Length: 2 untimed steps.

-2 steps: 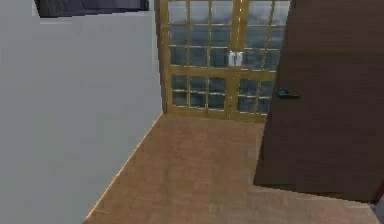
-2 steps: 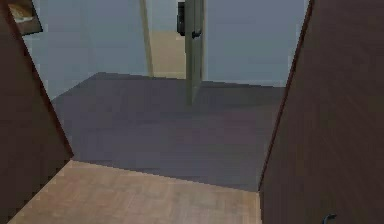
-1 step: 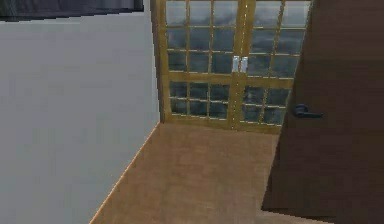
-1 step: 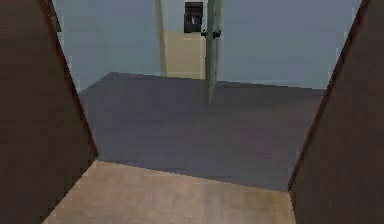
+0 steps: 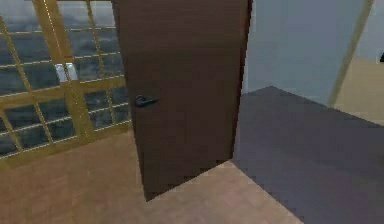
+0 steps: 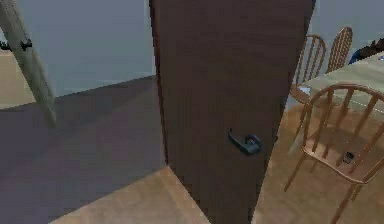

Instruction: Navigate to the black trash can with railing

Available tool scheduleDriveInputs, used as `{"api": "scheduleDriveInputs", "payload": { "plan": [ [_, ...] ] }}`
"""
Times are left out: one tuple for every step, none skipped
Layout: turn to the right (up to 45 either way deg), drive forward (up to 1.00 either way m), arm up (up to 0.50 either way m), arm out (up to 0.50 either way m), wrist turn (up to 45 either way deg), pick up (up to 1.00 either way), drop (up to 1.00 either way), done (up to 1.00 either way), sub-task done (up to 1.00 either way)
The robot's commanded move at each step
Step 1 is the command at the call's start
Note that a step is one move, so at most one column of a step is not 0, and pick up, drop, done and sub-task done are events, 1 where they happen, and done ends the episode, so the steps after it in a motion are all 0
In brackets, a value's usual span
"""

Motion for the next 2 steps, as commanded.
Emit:
{"api": "scheduleDriveInputs", "payload": {
  "plan": [
    [39.0,0.0,0.0,0.0,0.0,0.0,0.0,0.0,0.0],
    [3.0,0.0,0.0,0.0,0.0,0.0,0.0,0.0,0.0]
  ]
}}
